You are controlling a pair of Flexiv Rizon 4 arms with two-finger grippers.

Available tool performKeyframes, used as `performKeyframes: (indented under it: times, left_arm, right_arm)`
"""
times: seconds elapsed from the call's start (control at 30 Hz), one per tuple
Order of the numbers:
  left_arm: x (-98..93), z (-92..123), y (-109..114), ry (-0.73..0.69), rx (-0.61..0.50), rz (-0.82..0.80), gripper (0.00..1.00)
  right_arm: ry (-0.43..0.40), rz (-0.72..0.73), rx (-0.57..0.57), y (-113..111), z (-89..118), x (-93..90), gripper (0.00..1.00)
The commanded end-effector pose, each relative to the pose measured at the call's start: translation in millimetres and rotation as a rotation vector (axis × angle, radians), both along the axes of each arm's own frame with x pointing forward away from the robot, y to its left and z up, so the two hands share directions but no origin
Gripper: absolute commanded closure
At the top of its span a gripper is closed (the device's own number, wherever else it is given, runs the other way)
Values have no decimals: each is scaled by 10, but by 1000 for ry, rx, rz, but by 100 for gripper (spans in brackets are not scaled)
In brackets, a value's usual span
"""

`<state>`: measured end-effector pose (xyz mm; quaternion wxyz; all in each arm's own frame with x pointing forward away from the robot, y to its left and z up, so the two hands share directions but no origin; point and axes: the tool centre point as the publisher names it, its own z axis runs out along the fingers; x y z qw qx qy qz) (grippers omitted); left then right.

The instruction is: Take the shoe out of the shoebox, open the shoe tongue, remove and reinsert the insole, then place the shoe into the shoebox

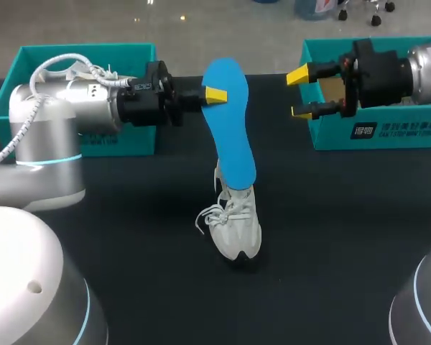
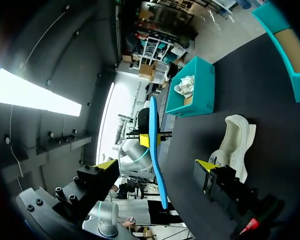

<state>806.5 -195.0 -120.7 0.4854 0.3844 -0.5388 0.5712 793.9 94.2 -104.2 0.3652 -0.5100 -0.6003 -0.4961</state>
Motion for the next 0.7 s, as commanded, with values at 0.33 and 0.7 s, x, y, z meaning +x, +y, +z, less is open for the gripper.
performKeyframes:
  times: [0.33, 0.7]
  left_arm:
    - [79, 3, -201, 56, -35, -26, 100]
    - [172, 12, -385, 81, -75, -46, 100]
  right_arm:
    - [-34, -21, -49, 272, 28, -2, 0]
    - [-20, 21, -19, 561, -12, -7, 45]
